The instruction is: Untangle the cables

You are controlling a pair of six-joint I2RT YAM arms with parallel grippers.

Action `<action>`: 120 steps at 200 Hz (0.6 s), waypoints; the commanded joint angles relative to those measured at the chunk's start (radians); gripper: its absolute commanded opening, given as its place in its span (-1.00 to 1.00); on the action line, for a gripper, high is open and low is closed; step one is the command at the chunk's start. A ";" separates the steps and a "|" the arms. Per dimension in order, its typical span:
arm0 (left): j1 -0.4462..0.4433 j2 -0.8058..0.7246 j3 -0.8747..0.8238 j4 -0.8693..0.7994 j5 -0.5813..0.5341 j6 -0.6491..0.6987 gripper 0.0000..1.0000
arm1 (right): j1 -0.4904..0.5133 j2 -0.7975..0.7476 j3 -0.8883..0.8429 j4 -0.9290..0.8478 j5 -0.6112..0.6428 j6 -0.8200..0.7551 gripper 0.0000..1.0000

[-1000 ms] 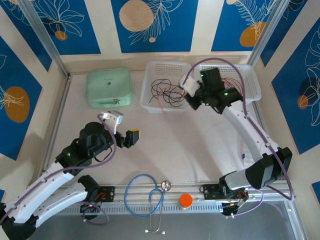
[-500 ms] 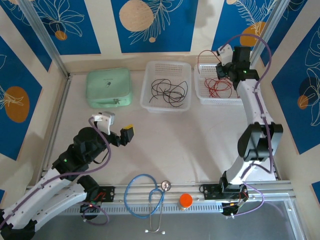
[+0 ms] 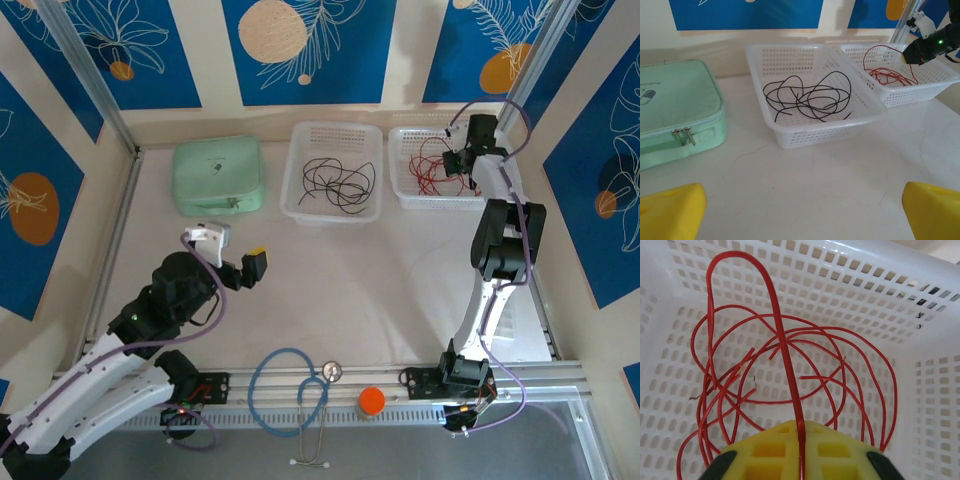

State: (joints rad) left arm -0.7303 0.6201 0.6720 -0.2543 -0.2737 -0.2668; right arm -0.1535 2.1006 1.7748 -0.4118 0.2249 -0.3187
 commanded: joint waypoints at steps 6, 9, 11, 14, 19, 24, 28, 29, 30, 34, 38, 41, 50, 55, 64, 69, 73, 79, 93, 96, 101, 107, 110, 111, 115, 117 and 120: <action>0.008 0.016 0.014 -0.002 -0.045 0.011 1.00 | 0.001 0.015 0.084 -0.036 -0.022 0.094 -0.32; 0.008 0.018 0.014 0.001 -0.051 0.014 1.00 | 0.002 0.016 0.087 -0.038 -0.021 0.100 -0.19; 0.008 0.020 0.014 0.002 -0.055 0.015 1.00 | 0.002 0.016 0.088 -0.040 -0.020 0.104 -0.11; 0.008 0.023 0.013 0.005 -0.065 0.015 1.00 | 0.003 0.016 0.090 -0.041 -0.018 0.109 0.08; 0.008 0.028 0.011 0.009 -0.082 0.016 1.00 | 0.003 0.016 0.095 -0.047 -0.017 0.115 0.40; 0.008 0.032 0.009 0.016 -0.099 0.020 1.00 | 0.005 0.015 0.100 -0.056 -0.019 0.119 0.49; 0.008 0.037 0.006 0.023 -0.111 0.024 1.00 | 0.006 0.011 0.103 -0.061 -0.019 0.121 0.53; 0.008 0.038 0.006 0.025 -0.113 0.025 1.00 | 0.005 0.011 0.103 -0.061 -0.019 0.123 0.53; 0.008 0.039 0.005 0.028 -0.116 0.027 1.00 | 0.006 0.010 0.103 -0.063 -0.019 0.123 0.54; 0.008 0.042 0.004 0.036 -0.125 0.032 1.00 | 0.006 0.004 0.102 -0.064 -0.019 0.126 0.56; 0.008 0.046 0.001 0.046 -0.136 0.038 1.00 | 0.006 -0.002 0.099 -0.064 -0.019 0.130 0.58; 0.009 0.048 -0.002 0.052 -0.146 0.041 1.00 | 0.006 -0.007 0.098 -0.065 -0.018 0.132 0.58; 0.008 0.057 -0.018 0.089 -0.178 0.055 1.00 | 0.008 -0.030 0.084 -0.062 -0.019 0.139 0.60; 0.008 0.060 -0.029 0.118 -0.196 0.067 1.00 | 0.009 -0.048 0.070 -0.053 -0.018 0.144 0.62; 0.008 0.064 -0.059 0.183 -0.230 0.093 0.99 | 0.010 -0.087 0.033 -0.033 -0.020 0.153 0.64; 0.008 0.065 -0.079 0.221 -0.254 0.107 0.99 | 0.011 -0.114 0.005 -0.016 -0.022 0.159 0.64; 0.008 0.067 -0.098 0.264 -0.278 0.116 0.99 | 0.012 -0.138 -0.021 -0.001 -0.022 0.165 0.64; 0.009 0.070 -0.126 0.329 -0.315 0.125 0.99 | 0.015 -0.178 -0.064 0.023 -0.023 0.172 0.65; 0.011 0.084 -0.198 0.507 -0.427 0.175 1.00 | 0.022 -0.287 -0.186 0.094 -0.018 0.191 0.66; 0.013 0.090 -0.210 0.545 -0.454 0.191 0.99 | 0.023 -0.311 -0.216 0.112 -0.019 0.196 0.66; 0.016 0.099 -0.223 0.592 -0.496 0.209 0.99 | 0.027 -0.357 -0.261 0.139 -0.021 0.205 0.66; 0.025 0.113 -0.236 0.637 -0.535 0.230 0.97 | 0.030 -0.414 -0.333 0.182 -0.025 0.218 0.66; 0.030 0.120 -0.241 0.655 -0.550 0.243 0.96 | 0.032 -0.443 -0.371 0.203 -0.028 0.225 0.66; 0.032 0.122 -0.242 0.663 -0.552 0.248 0.96 | 0.033 -0.452 -0.383 0.209 -0.028 0.228 0.66; 0.039 0.133 -0.245 0.678 -0.560 0.263 0.94 | 0.036 -0.491 -0.429 0.235 -0.030 0.239 0.66; 0.044 0.137 -0.247 0.686 -0.562 0.270 0.94 | 0.037 -0.509 -0.454 0.247 -0.032 0.244 0.66; 0.051 0.145 -0.248 0.697 -0.561 0.283 0.93 | 0.039 -0.535 -0.489 0.264 -0.035 0.253 0.66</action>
State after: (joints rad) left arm -0.7208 0.7311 0.4519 0.1658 -0.6537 -0.1116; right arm -0.1337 1.7706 1.4670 -0.3206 0.2234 -0.1406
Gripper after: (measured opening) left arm 0.976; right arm 0.828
